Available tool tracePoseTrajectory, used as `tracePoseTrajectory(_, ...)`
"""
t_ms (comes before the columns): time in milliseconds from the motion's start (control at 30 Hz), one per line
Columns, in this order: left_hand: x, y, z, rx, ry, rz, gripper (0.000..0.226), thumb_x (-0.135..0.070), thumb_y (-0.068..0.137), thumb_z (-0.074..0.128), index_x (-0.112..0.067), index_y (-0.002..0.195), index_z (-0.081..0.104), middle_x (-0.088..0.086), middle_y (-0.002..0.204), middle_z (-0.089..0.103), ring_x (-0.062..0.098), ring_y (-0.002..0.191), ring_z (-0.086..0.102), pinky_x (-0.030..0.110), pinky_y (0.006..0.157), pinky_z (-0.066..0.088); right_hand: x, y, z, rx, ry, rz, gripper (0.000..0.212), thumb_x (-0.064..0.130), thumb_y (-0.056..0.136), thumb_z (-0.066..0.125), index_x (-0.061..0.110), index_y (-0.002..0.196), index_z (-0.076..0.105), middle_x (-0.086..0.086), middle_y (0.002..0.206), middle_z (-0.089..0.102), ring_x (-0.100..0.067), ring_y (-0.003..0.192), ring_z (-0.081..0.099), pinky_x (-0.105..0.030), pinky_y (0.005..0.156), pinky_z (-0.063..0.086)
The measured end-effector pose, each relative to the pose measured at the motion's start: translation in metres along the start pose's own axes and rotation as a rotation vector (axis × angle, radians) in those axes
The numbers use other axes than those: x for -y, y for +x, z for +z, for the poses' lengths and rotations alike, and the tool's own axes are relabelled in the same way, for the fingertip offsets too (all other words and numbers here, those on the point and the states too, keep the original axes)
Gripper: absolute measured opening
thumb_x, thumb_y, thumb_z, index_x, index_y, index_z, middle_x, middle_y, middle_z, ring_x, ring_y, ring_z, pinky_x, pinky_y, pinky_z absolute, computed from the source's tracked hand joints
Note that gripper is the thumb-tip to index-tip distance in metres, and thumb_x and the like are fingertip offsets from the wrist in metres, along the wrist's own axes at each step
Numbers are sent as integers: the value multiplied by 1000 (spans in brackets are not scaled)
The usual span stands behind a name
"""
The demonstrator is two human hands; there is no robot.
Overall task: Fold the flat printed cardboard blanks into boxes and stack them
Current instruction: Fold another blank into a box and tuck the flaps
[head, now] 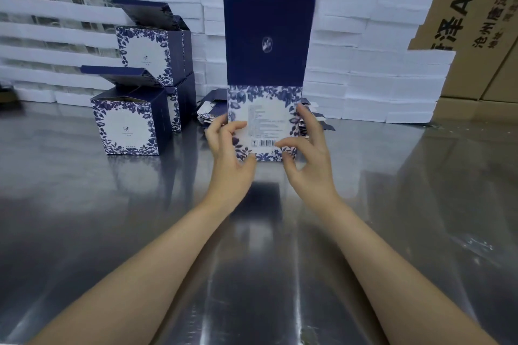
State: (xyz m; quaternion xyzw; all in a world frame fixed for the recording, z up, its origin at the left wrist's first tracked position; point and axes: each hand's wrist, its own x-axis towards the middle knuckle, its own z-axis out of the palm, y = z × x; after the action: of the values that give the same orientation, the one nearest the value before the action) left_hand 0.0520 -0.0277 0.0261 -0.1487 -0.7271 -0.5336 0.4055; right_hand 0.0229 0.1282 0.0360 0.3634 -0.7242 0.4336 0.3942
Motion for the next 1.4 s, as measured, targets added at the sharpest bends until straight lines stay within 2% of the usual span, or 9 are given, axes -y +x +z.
tracePoseTrajectory(167, 13, 8, -7, -257, -188, -329, 47, 10, 89, 48, -23, 122, 42, 3, 126, 41, -13, 95, 51, 6, 85, 41, -23, -16, -2, -74, 13, 463, 43, -26, 68, 41, 9, 67, 65, -7, 91, 56, -10, 94, 56, -12, 82, 40)
tracePoseTrajectory(333, 38, 16, -14, -113, -127, -637, 71, 3, 95, 47, -17, 154, 14, -1, 158, 17, 9, 141, 27, 11, 102, 27, -38, -17, -9, -57, 126, 692, 46, -18, 78, 42, 21, 63, 61, 7, 63, 62, -8, 63, 57, -17, 65, 43)
tracePoseTrajectory(467, 42, 17, -16, 214, -186, -731, 80, -6, 98, 49, -27, 156, -2, -13, 161, 14, 7, 145, 21, 25, 115, 20, -31, -16, 0, 85, 192, 710, 43, -14, 86, 41, 16, 100, 69, 4, 99, 70, -3, 93, 64, -16, 89, 46)
tracePoseTrajectory(533, 41, 16, -13, 307, -206, -660, 66, -8, 98, 48, -28, 154, 19, -14, 150, 40, 2, 136, 37, 23, 112, 32, -30, -15, 1, 89, 227, 747, 47, -6, 93, 41, 27, 123, 58, 21, 112, 62, 17, 98, 56, -1, 86, 39)
tracePoseTrajectory(700, 37, 15, -16, 54, -12, -509, 15, -23, 97, 53, -23, 104, 66, -8, 65, 67, 5, 68, 57, 17, 69, 44, -32, -15, -5, -322, 155, 858, 38, 17, 103, 31, 28, 134, 51, 14, 123, 57, 6, 111, 53, -16, 98, 42)
tracePoseTrajectory(833, 48, 10, -12, 324, 124, -581, 63, -32, 88, 70, -19, 142, 40, -1, 124, 56, 10, 107, 54, 24, 89, 42, -33, -12, -13, -505, 234, 882, 32, 18, 100, 35, 24, 121, 58, 7, 89, 60, -9, 83, 58, -36, 95, 50)
tracePoseTrajectory(933, 54, 11, -8, 497, 218, -568, 102, -46, 85, 69, -24, 155, -1, 1, 158, 26, 19, 135, 40, 36, 109, 37, -32, -10, -10, -299, 318, 857, 31, 23, 103, 39, 22, 128, 57, 7, 115, 63, -8, 106, 59, -34, 100, 46)
tracePoseTrajectory(1200, 50, 7, -8, 470, 212, -451, 145, -43, 67, 85, -35, 129, -46, -1, 162, -7, 15, 148, 2, 27, 114, 8, -32, -14, -7, 245, 520, 854, 107, 81, 65, 61, 32, 153, 23, 25, 152, 30, 7, 138, 28, -24, 115, 22)
tracePoseTrajectory(1400, 28, 13, -22, 424, 330, -154, 116, -80, 62, 65, -64, 135, -23, -7, 149, 44, 19, 117, 57, 26, 83, 43, -28, -12, -11, 104, 471, 794, 69, 69, 86, 43, 52, 147, 17, 29, 148, 34, -1, 137, 34, -27, 111, 31)
